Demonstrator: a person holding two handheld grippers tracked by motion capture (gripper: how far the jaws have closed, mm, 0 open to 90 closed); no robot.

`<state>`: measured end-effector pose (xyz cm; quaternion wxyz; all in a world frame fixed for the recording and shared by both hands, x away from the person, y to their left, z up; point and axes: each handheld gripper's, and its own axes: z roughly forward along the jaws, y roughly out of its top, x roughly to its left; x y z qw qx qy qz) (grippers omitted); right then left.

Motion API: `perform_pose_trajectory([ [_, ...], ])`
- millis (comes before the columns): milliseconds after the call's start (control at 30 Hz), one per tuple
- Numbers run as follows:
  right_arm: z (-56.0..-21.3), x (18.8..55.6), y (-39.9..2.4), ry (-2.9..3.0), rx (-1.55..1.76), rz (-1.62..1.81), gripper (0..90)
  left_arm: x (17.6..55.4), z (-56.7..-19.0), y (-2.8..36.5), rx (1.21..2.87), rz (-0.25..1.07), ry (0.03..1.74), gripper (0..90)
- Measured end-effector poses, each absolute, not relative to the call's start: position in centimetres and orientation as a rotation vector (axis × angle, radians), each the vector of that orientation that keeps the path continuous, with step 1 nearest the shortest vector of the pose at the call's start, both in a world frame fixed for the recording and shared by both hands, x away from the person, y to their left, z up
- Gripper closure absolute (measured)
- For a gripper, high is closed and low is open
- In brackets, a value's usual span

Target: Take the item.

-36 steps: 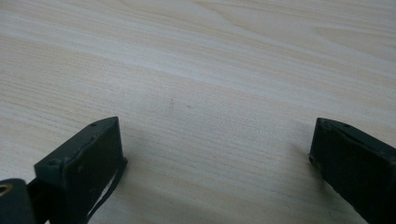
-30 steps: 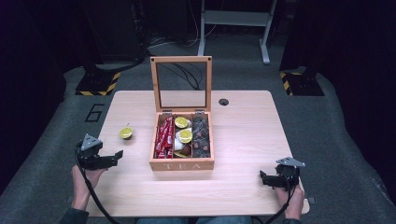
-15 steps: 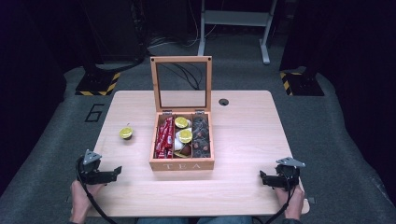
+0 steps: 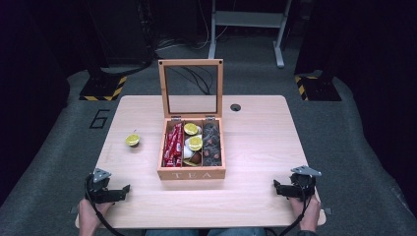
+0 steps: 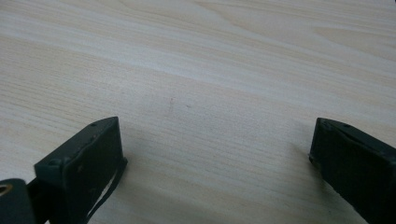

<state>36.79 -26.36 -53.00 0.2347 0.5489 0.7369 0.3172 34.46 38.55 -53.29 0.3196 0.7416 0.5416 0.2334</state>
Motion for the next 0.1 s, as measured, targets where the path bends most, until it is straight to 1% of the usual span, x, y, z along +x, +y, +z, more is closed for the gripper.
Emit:
perform_pose_trajectory([
  [100, -52.99, 36.78, -26.36, 2.022, 1.507, 0.871, 2.0, 34.46, -53.29, 38.56, 1.950, 0.613, 1.423, 0.0],
])
